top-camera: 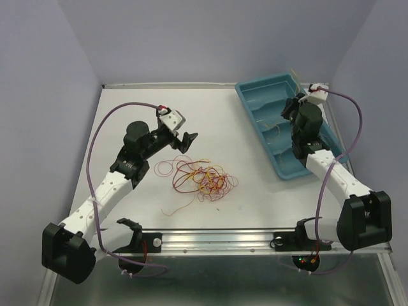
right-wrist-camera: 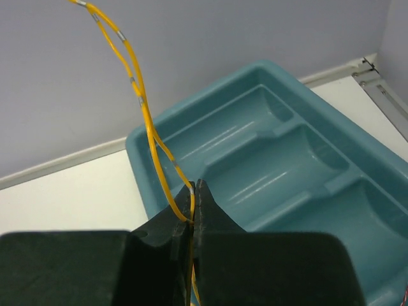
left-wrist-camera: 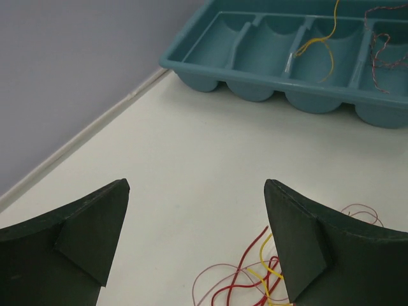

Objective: Untangle the cables
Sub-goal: Place the cable in the bin.

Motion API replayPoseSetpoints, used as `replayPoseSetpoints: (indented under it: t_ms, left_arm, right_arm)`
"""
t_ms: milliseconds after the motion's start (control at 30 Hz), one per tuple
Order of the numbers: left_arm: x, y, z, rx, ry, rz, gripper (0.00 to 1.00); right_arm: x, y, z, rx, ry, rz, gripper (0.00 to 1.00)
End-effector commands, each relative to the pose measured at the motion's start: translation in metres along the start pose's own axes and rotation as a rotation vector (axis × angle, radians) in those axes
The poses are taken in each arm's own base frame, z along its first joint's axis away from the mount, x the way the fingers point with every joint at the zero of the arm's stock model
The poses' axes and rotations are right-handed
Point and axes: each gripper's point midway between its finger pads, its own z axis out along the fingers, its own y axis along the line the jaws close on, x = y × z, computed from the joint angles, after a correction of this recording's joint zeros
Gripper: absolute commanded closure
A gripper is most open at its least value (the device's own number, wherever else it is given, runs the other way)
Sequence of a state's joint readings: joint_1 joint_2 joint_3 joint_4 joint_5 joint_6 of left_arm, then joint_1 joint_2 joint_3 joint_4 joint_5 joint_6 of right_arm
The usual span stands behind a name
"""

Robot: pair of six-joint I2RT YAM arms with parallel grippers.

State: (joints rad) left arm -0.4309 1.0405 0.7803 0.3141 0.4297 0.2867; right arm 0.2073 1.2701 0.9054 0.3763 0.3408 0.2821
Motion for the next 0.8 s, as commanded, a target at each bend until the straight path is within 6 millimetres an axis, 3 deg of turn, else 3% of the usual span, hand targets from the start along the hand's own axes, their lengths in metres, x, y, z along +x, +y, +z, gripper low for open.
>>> replayPoseSetpoints:
  t_ms: [0, 67, 167, 333, 467, 700, 767]
  left_arm:
    - [-0.026, -0.004, -0.003, 0.019, -0.115, 0.047, 0.02]
    - [-0.024, -0.004, -0.002, 0.02, -0.113, 0.047, 0.02]
    - [-0.017, -0.003, 0.0, 0.017, -0.096, 0.04, 0.03]
    - [-0.009, -0.003, 0.003, 0.014, -0.083, 0.032, 0.03]
    - [-0.007, -0.003, 0.003, 0.014, -0.079, 0.03, 0.04]
    - [-0.007, -0.004, 0.002, 0.017, -0.085, 0.037, 0.04]
    - [-0.005, -0.005, 0.003, 0.022, -0.081, 0.035, 0.04]
  right_arm:
    - [0.009, -0.018, 0.003, 0.063, -0.056, 0.066, 0.99]
    - [0.03, -0.029, 0.001, 0.091, -0.026, 0.071, 0.99]
    - [0.04, -0.036, -0.002, 0.107, -0.029, 0.092, 0.99]
    - [0.074, -0.069, -0.007, 0.204, 0.022, 0.165, 1.0]
    - [0.097, -0.094, 0.001, 0.218, 0.084, 0.286, 0.99]
    - [0.133, -0.098, 0.015, 0.202, 0.178, 0.375, 1.0]
    - [0.135, -0.114, 0.014, 0.247, 0.163, 0.402, 1.0]
